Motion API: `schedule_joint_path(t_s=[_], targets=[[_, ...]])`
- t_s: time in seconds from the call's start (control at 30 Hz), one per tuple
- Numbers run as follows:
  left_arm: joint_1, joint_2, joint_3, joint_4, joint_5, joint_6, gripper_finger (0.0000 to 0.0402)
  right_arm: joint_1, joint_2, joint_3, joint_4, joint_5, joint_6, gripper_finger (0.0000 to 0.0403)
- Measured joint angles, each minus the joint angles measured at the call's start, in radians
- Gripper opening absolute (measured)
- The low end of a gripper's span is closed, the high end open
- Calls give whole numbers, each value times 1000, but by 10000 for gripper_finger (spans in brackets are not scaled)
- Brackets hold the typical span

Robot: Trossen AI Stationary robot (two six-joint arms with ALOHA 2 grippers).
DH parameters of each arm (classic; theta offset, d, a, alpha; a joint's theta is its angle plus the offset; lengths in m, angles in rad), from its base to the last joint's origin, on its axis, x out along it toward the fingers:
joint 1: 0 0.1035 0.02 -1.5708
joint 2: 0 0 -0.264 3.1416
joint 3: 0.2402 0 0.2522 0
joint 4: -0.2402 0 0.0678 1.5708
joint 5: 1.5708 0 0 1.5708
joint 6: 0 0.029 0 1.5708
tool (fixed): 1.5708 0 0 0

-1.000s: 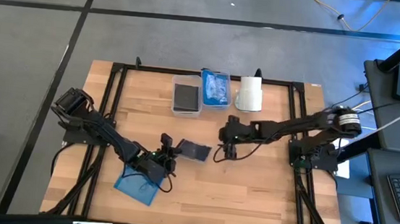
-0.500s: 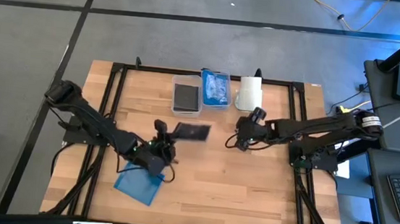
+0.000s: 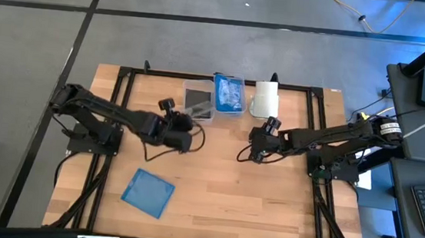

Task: Pick & place jewel cases by type
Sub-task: Put the black CD Case into the left transparent bin

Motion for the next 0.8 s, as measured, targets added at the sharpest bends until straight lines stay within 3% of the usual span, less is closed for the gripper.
schedule_joint_path(t_s=[0.3,0.8], targets=[[171,19,136,-221,186,-84,31,0,0,0,0,0,-3,273],[288,187,178,-204,178,26,31,0,0,-83,119,2,1,273]])
